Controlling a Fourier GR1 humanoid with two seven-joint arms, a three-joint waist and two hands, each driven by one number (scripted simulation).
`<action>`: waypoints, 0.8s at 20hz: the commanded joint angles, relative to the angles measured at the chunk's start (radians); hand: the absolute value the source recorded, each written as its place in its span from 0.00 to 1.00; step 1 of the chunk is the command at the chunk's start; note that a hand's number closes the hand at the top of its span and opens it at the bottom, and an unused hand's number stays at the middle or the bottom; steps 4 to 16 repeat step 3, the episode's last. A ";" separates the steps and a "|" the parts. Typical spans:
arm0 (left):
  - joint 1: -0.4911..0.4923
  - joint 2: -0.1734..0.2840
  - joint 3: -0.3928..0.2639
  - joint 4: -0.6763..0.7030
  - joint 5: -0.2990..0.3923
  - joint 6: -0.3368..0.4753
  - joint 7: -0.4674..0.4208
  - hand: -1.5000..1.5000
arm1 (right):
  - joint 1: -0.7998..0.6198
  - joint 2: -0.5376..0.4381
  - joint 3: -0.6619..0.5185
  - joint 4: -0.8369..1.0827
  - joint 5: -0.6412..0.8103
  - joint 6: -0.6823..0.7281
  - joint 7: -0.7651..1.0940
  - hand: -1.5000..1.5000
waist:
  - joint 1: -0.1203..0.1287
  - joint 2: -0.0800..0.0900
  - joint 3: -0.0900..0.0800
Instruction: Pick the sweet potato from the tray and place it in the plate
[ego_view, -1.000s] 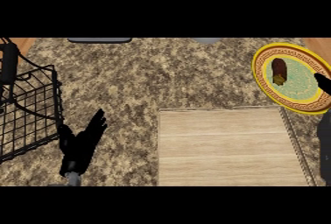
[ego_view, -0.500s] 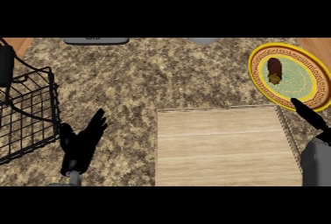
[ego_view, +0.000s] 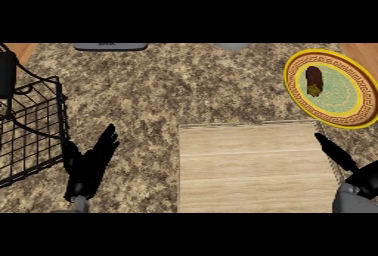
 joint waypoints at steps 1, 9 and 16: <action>0.014 0.011 0.014 -0.033 0.004 -0.031 0.023 0.50 | 0.096 0.015 0.150 -0.102 0.018 -0.087 0.103 0.00 | 0.002 0.001 0.000; -0.020 0.007 0.029 0.009 -0.002 -0.028 0.005 0.50 | 0.132 0.016 0.194 -0.112 0.039 -0.115 0.127 0.00 | 0.002 0.001 0.000; -0.020 0.007 0.029 0.009 -0.002 -0.028 0.005 0.50 | 0.132 0.016 0.194 -0.112 0.039 -0.115 0.127 0.00 | 0.002 0.001 0.000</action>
